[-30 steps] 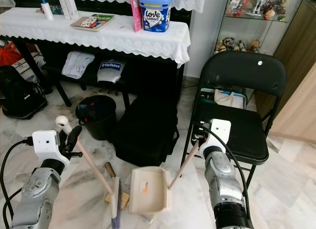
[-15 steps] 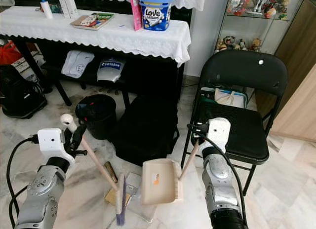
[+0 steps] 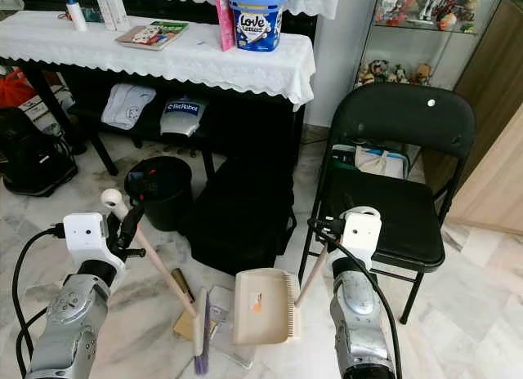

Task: Sweep floor

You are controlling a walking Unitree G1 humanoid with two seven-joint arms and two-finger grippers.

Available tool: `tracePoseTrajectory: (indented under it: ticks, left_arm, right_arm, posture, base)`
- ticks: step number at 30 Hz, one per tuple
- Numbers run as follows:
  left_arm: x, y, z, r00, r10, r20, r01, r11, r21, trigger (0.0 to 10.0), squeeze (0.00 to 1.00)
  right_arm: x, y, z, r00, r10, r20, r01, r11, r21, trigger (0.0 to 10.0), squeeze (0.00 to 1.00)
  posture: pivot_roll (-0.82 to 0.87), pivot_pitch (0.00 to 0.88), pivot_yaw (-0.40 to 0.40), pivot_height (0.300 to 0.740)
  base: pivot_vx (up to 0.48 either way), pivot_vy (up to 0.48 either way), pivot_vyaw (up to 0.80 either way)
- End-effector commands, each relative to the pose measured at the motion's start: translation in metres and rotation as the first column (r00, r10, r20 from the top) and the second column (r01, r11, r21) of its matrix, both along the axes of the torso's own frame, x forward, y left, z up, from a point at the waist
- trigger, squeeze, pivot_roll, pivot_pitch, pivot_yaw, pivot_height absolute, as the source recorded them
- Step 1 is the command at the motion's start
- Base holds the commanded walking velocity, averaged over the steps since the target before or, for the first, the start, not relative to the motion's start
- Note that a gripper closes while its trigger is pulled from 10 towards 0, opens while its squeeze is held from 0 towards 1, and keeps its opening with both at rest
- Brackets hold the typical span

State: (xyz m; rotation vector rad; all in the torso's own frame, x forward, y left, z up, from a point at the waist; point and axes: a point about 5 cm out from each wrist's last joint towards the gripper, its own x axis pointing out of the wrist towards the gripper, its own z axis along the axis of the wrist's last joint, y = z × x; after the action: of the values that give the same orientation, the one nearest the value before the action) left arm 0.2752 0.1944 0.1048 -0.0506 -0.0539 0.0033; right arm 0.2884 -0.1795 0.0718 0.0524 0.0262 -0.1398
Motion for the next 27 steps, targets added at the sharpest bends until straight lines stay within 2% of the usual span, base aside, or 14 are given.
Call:
tracePoseTrajectory:
  ticks: [1, 10, 15, 27]
  left_arm:
    - [0.0023, 0.0034, 0.0068, 0.999, 0.012, 0.037, -0.013, 1.0, 0.012, 10.0, 0.0]
    - [0.0024, 0.006, 0.0082, 0.999, 0.026, 0.044, -0.027, 0.999, 0.017, 10.0, 0.0]
    - [0.0022, 0.0076, 0.0089, 0.998, 0.032, 0.049, -0.033, 0.999, 0.02, 10.0, 0.0]
    - [0.0024, 0.01, 0.0101, 0.998, 0.039, 0.058, -0.041, 0.999, 0.023, 10.0, 0.0]
  right_arm:
    - [-0.0005, -0.0014, 0.0055, 0.999, -0.021, 0.039, 0.022, 1.0, -0.014, 10.0, 0.0]
    - [-0.0017, -0.0022, 0.0033, 0.999, -0.044, 0.032, 0.045, 0.999, -0.016, 10.0, 0.0]
    - [-0.0011, -0.0001, 0.0041, 0.998, -0.04, 0.04, 0.041, 0.999, -0.012, 10.0, 0.0]
    - [0.0005, 0.0035, 0.0051, 0.998, -0.032, 0.051, 0.033, 0.999, -0.013, 10.0, 0.0]
  posture:
    - [0.0, 0.0, 0.014, 0.74]
    - [0.0, 0.0, 0.014, 0.74]
    - [0.0, 0.0, 0.013, 0.74]
    - [0.01, 0.0, 0.013, 0.74]
  base:
    - [0.0, 0.0, 0.0]
    - [0.0, 0.255, 0.0]
    - [0.0, 0.352, -0.71]
    - [0.0, 0.357, 0.0]
